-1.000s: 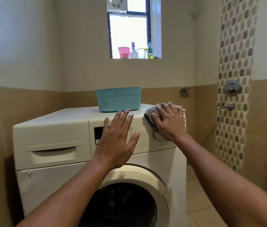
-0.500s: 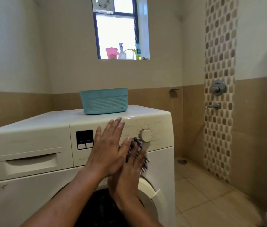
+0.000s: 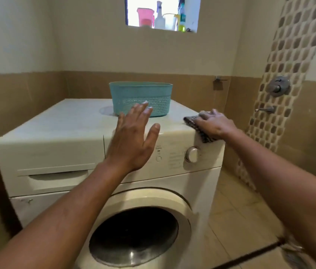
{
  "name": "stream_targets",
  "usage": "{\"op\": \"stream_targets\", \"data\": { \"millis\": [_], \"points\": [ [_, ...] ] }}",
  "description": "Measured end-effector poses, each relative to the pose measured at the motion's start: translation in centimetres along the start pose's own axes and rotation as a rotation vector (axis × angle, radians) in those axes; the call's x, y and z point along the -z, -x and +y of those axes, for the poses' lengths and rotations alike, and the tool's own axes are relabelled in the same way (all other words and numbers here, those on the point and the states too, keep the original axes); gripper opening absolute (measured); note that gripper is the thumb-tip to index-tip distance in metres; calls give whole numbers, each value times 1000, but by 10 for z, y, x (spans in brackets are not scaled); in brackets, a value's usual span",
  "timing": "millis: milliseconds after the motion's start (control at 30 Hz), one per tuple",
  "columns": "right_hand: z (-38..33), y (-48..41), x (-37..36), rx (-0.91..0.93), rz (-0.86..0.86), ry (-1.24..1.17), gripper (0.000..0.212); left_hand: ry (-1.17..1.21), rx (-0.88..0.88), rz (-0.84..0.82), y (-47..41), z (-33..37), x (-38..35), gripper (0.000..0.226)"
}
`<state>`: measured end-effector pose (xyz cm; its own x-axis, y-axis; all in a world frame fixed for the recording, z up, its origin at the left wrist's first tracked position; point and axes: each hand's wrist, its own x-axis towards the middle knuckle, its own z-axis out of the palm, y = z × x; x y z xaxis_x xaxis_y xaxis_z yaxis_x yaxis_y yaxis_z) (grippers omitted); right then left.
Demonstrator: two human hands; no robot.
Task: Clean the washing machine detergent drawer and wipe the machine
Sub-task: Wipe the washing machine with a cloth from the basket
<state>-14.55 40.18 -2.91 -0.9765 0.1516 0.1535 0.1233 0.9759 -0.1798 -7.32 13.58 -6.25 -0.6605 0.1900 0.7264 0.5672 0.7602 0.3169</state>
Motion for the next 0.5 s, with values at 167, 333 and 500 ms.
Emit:
{"op": "stream_targets", "data": {
  "millis": [167, 333, 500],
  "points": [
    [-54, 16, 0, 4, -25, 20, 77, -28, 177, -216, -20, 2, 19, 58],
    [-177, 71, -14, 303, -62, 65, 79, -50, 400, -369, -17, -6, 68, 57],
    [-209, 85, 6, 526, -298, 13, 69, -89, 698, -459, -6, -8, 136, 61]
  ]
}}
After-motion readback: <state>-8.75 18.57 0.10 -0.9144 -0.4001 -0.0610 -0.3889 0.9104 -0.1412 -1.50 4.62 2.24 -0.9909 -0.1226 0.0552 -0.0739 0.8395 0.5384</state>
